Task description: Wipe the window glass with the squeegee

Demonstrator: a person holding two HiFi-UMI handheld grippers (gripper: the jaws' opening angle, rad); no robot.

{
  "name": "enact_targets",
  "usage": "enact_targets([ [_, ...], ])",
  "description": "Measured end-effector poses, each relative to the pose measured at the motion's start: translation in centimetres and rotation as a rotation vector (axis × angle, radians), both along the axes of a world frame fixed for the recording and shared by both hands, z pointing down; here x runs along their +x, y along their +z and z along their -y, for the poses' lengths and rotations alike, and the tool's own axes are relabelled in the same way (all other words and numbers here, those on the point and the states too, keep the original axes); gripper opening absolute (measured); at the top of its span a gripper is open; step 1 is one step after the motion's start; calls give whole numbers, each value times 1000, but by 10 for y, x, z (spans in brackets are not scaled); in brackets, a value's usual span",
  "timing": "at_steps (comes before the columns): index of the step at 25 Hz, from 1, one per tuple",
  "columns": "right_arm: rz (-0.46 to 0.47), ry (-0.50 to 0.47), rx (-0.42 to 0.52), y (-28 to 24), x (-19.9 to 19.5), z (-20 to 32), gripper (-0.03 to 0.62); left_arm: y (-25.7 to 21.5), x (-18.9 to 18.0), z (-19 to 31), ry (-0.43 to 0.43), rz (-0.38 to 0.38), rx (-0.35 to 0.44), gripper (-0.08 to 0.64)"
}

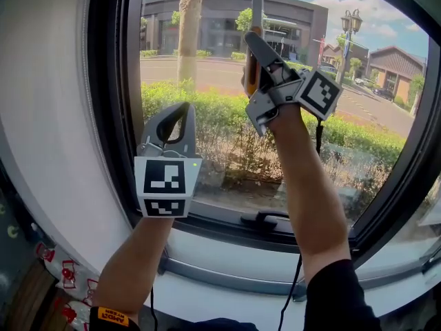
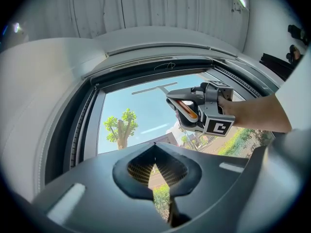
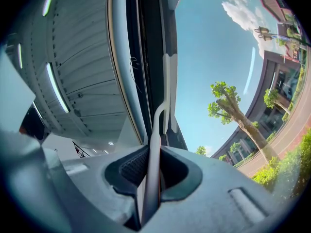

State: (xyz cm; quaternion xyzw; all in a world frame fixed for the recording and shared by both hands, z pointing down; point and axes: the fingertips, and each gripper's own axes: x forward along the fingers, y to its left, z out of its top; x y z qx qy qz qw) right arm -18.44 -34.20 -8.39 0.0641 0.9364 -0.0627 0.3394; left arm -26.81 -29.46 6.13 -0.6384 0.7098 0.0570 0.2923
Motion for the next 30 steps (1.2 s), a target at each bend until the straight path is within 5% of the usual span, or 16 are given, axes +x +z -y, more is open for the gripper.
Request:
enact_targets([
  [7,-29,-29,-52,78,28,5,49,60,28,18,7,-33,-73,11],
  [22,-69,30,-237,237,31,-6,49,168,-6,16,99,-82,-198,12],
  [30,-53,56,-238,255,28,-7,49,201,-13,26,157,-86,-252,12],
])
